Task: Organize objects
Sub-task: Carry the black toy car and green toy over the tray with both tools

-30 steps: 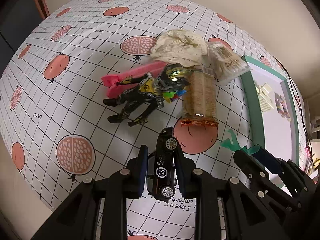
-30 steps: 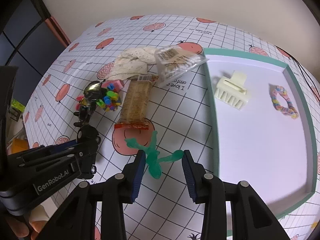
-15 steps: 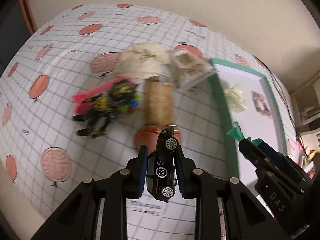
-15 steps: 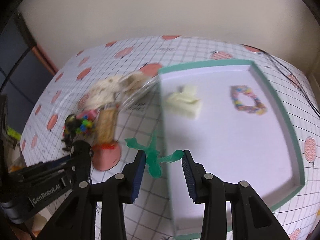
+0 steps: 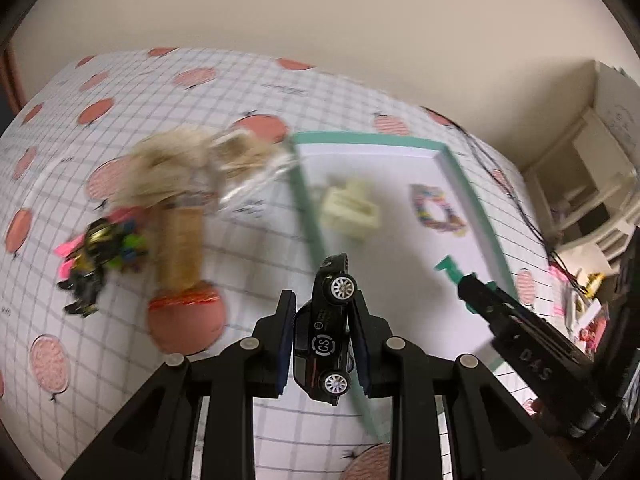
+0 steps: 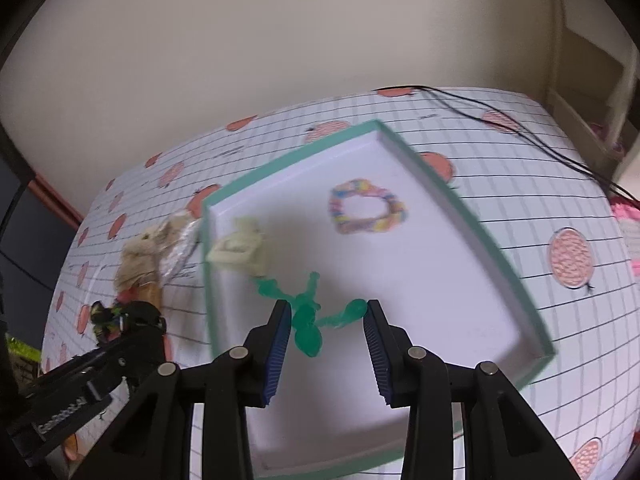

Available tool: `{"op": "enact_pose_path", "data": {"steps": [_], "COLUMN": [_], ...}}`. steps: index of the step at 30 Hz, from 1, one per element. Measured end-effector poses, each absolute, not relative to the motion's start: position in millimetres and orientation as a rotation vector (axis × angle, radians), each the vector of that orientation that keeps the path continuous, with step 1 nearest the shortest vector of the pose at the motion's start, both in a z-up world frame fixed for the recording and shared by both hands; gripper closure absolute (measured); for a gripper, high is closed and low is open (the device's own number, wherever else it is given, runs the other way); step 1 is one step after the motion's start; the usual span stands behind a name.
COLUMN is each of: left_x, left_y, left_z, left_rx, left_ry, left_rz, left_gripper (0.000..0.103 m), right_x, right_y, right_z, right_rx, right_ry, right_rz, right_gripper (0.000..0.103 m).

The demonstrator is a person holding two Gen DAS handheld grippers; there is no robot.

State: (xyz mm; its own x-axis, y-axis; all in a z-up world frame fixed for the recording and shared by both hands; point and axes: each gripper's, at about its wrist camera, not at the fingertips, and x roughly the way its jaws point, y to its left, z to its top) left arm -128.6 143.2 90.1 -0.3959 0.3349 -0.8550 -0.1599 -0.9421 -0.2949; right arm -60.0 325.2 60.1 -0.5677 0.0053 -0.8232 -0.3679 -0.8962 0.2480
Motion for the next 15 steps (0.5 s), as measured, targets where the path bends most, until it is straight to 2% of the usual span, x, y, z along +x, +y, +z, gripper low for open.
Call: {"op": "enact_pose_path", "data": {"steps": [7, 15], "left_x": [-130, -132], "left_y": [184, 213], "left_z": [91, 70], "left_rx": [-1.453, -1.497], "left_ry": [-0.191, -0.142], "left_rz": [2.328, 2.283], "left_gripper": [0.076, 0.076], "right_x": [-44, -34], "right_y": [357, 380], "right_z": [54, 44], "right_rx": [-1.290, -1.287], "right_ry": [0.604, 0.624], "right_rz": [2.469, 2.412], "right_gripper": [0.063, 0.063]}}
